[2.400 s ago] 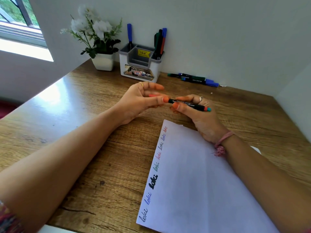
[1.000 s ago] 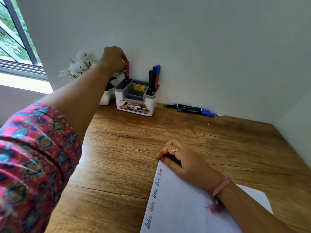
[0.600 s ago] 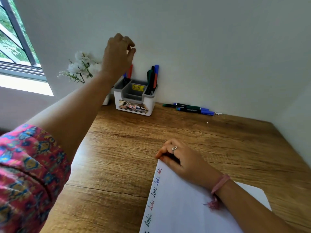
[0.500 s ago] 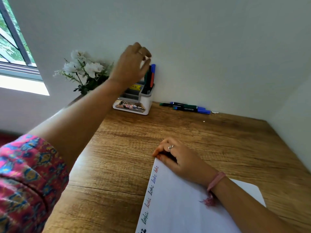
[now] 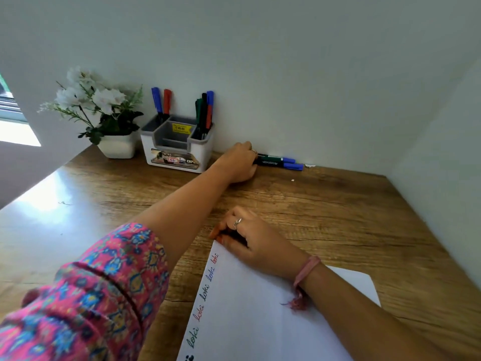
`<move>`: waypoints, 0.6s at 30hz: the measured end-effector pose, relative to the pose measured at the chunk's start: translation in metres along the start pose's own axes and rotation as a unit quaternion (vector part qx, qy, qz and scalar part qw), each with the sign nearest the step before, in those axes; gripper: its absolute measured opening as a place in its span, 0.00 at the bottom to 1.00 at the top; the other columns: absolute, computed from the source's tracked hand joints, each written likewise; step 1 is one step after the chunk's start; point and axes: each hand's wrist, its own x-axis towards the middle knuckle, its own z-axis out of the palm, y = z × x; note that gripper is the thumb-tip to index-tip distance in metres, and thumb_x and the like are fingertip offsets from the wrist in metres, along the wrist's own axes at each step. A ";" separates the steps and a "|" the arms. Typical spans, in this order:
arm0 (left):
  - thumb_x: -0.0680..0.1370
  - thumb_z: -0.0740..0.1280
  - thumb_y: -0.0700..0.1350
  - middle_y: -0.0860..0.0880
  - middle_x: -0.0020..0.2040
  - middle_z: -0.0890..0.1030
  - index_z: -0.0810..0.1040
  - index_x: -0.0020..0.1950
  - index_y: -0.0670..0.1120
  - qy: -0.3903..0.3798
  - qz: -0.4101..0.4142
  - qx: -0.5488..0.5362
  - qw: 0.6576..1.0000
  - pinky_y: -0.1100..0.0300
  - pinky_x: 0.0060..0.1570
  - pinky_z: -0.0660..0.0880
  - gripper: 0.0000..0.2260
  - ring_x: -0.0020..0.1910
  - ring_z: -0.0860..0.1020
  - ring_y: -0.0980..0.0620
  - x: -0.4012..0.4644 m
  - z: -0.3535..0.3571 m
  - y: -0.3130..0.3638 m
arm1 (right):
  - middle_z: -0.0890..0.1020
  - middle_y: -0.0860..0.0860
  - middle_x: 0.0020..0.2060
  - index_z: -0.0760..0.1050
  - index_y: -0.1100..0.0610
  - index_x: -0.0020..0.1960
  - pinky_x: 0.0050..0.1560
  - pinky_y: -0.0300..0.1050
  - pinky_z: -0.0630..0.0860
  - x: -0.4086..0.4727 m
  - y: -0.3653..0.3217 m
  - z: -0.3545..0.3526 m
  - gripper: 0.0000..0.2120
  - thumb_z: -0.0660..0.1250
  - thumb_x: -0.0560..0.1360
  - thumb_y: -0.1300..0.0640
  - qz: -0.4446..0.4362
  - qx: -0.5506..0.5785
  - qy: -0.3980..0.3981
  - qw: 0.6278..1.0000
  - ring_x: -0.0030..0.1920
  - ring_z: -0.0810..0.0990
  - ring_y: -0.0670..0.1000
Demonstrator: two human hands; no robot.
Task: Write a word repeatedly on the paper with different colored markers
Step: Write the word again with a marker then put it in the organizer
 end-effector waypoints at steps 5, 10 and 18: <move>0.80 0.57 0.50 0.40 0.61 0.72 0.72 0.67 0.42 -0.001 0.000 0.034 0.999 0.47 0.59 0.70 0.19 0.59 0.70 0.41 0.002 0.002 0.006 | 0.73 0.47 0.50 0.76 0.54 0.54 0.52 0.44 0.69 0.000 0.003 0.001 0.07 0.62 0.78 0.55 -0.007 0.010 0.006 1.000 0.51 0.71 0.46; 0.78 0.61 0.49 0.43 0.54 0.74 0.77 0.60 0.43 0.033 -0.004 -0.076 0.997 0.53 0.54 0.72 0.15 0.53 0.73 0.46 -0.018 -0.011 0.011 | 0.75 0.49 0.51 0.76 0.53 0.52 0.55 0.47 0.71 -0.001 0.003 0.001 0.06 0.62 0.77 0.56 -0.023 0.035 0.013 0.999 0.52 0.73 0.48; 0.75 0.69 0.50 0.45 0.42 0.83 0.81 0.49 0.43 0.135 -0.209 -0.624 0.741 0.59 0.46 0.79 0.11 0.47 0.82 0.49 -0.118 -0.072 0.009 | 0.76 0.45 0.47 0.78 0.55 0.52 0.52 0.29 0.68 -0.001 0.002 0.000 0.08 0.62 0.77 0.63 -0.024 0.069 0.028 0.997 0.49 0.74 0.39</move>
